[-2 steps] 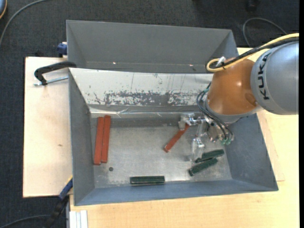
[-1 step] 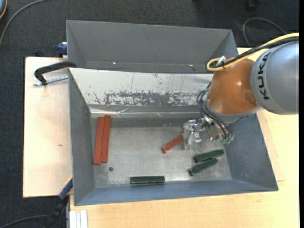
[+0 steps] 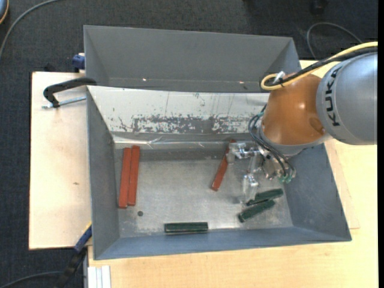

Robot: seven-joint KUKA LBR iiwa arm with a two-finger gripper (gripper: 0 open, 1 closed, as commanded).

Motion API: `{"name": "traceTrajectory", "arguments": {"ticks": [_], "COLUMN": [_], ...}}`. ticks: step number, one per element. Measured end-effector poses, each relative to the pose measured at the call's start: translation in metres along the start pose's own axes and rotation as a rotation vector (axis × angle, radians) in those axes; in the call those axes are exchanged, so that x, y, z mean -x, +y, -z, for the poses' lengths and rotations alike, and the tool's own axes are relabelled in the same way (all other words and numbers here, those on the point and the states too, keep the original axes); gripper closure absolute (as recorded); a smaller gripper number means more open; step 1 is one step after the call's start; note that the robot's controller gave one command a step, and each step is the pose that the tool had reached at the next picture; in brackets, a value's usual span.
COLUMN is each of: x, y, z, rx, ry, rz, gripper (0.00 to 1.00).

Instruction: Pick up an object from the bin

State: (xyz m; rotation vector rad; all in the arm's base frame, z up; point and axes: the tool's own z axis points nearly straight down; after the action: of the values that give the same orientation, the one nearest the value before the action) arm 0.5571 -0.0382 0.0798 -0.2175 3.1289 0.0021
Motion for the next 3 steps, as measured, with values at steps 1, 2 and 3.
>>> {"name": "traceTrajectory", "arguments": {"ticks": [1, 2, 3], "x": [0.052, 0.030, 0.031], "y": [0.061, 0.072, 0.071], "z": [-0.009, -0.009, -0.009], "rx": [0.002, 0.001, 0.001], "ry": [-0.003, 0.005, 0.003], "rz": [0.169, 0.185, 0.182], "gripper": [0.00, 0.00, 1.00]}}
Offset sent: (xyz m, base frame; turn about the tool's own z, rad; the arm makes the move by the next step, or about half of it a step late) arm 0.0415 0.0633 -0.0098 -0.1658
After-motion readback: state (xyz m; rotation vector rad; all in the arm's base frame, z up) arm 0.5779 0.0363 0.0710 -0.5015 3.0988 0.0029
